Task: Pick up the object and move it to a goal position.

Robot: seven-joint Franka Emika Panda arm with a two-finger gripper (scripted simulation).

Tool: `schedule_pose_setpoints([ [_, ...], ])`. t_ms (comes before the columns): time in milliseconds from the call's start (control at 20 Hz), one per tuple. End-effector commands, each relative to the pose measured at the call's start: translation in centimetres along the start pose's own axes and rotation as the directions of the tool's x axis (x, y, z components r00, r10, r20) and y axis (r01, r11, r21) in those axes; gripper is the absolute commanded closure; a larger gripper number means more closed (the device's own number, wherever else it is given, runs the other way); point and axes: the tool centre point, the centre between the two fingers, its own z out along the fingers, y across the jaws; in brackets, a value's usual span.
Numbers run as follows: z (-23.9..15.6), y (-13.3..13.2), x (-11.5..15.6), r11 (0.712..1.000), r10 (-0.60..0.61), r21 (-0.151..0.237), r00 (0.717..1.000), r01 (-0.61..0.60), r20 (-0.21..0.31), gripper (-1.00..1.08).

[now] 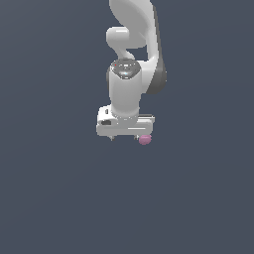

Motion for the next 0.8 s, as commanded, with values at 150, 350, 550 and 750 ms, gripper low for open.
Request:
schedule_pose_setpoints([
  [150,0.0,0.3,0.1,1.0,-0.001,-0.004,1.0,0.001,-0.002,-0.92],
  [350,0.4,-0.2,-0.2,1.0,-0.001,-0.002,1.0,0.001,-0.001,-0.92],
  [550,1.4,-1.6,-1.0,1.0,-0.001,0.002,1.0,0.001,0.002,-0.92],
  [750,2.8,-3.8,-2.4,1.0,-0.001,0.008,1.0,0.001,0.006,-0.92],
])
